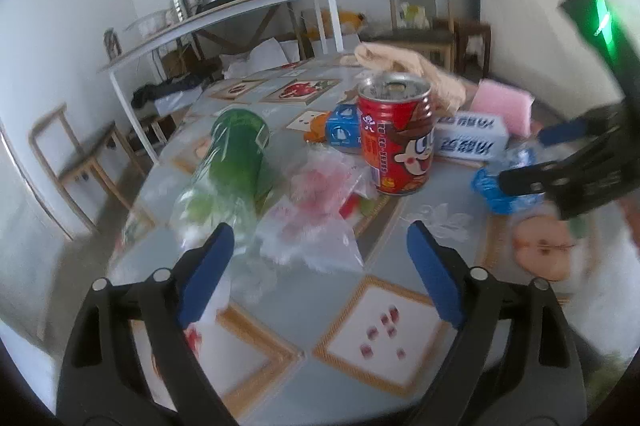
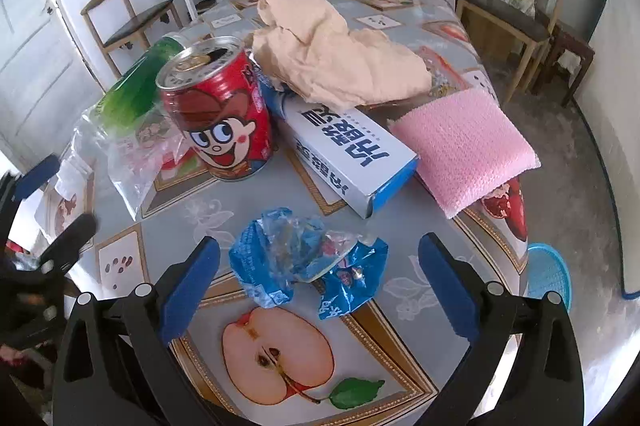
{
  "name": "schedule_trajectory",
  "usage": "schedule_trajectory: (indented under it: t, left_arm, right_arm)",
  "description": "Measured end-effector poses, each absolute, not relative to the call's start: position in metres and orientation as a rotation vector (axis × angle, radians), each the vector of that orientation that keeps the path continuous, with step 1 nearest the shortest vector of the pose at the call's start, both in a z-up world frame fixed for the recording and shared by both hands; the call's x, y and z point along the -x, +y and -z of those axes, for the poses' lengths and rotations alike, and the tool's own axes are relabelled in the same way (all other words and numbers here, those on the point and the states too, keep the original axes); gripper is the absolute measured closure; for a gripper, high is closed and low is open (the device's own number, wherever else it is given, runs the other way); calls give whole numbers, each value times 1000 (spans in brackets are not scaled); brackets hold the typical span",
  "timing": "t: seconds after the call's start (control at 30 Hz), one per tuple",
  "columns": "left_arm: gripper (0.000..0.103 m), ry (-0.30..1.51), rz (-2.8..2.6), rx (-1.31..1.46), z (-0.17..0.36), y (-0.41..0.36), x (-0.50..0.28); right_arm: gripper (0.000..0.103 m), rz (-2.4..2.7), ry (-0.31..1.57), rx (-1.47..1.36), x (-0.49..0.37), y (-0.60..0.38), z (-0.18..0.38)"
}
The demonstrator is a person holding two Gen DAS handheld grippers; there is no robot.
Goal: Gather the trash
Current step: 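Reach the left tool to the clear plastic bag and grasp it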
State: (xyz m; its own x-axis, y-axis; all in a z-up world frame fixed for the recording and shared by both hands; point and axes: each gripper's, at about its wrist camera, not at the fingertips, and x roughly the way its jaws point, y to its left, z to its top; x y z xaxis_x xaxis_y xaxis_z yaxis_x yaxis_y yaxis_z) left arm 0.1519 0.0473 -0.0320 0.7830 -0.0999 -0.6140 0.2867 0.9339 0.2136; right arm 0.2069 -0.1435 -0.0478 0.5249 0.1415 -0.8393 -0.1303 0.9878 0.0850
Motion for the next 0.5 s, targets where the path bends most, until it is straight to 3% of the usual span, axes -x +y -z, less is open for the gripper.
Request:
schedule_trajectory:
  t: [0.17, 0.27, 0.37, 0.5]
  left_arm:
    - [33, 688, 167, -445, 50, 28, -184]
    - [47, 744, 139, -471, 61, 25, -200]
    - [70, 802, 145, -394, 65, 31, -211]
    - [76, 810, 135, -357, 66, 34, -211]
  right_arm:
    - [7, -191, 1014, -62, -209, -151, 51]
    - [7, -197, 1018, -77, -212, -153, 53]
    - [7, -203, 1020, -83, -212, -154, 55]
    - [8, -212, 1020, -90, -213, -156, 58]
